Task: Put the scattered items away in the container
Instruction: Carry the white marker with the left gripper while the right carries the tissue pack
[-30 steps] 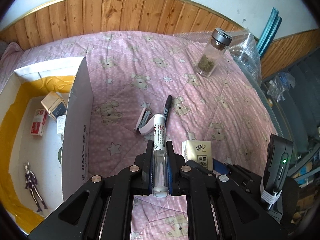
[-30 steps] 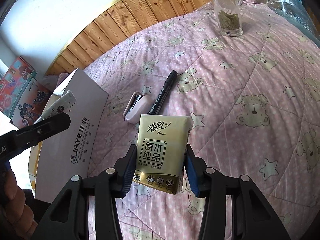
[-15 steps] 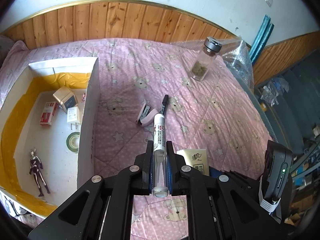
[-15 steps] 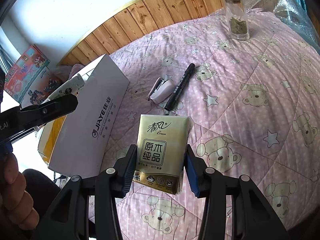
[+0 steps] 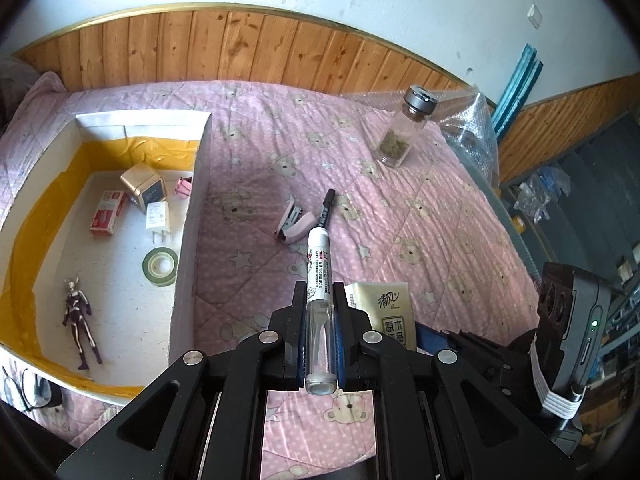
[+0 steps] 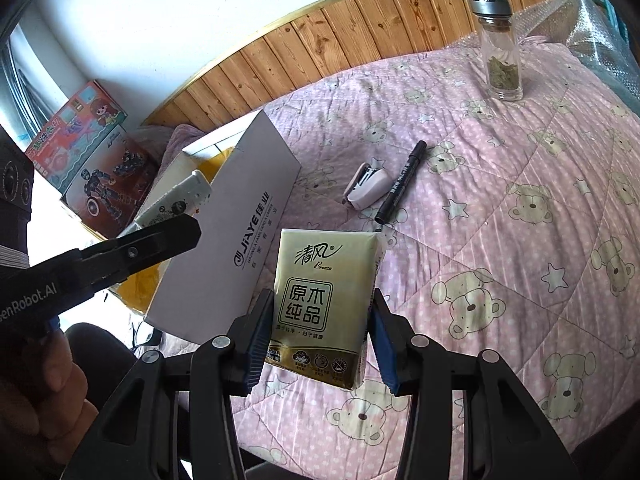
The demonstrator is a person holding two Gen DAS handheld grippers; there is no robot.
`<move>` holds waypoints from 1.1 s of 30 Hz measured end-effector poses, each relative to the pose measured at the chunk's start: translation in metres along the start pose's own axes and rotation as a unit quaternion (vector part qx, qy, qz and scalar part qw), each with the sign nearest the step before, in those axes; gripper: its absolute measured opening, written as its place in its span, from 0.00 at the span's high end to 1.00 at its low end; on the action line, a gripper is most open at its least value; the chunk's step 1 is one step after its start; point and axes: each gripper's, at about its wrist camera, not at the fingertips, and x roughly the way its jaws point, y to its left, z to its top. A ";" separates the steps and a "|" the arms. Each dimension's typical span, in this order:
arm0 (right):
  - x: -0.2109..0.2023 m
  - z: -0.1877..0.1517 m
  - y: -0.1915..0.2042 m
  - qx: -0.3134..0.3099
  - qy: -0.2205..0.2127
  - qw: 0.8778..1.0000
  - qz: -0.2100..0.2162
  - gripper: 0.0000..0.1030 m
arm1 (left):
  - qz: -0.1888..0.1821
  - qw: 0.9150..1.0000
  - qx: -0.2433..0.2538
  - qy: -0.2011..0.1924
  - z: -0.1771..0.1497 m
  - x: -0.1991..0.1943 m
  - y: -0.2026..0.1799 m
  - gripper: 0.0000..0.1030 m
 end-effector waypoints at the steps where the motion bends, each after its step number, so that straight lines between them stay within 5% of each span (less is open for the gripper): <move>1: -0.002 0.001 0.003 -0.003 -0.001 1.000 0.002 0.54 | 0.000 1.000 -0.002 -0.002 0.000 -0.002 0.002 0.90; 33: -0.017 0.012 0.103 -0.095 -0.007 0.995 0.037 0.54 | -0.008 0.995 -0.095 -0.042 -0.010 -0.043 0.091 0.90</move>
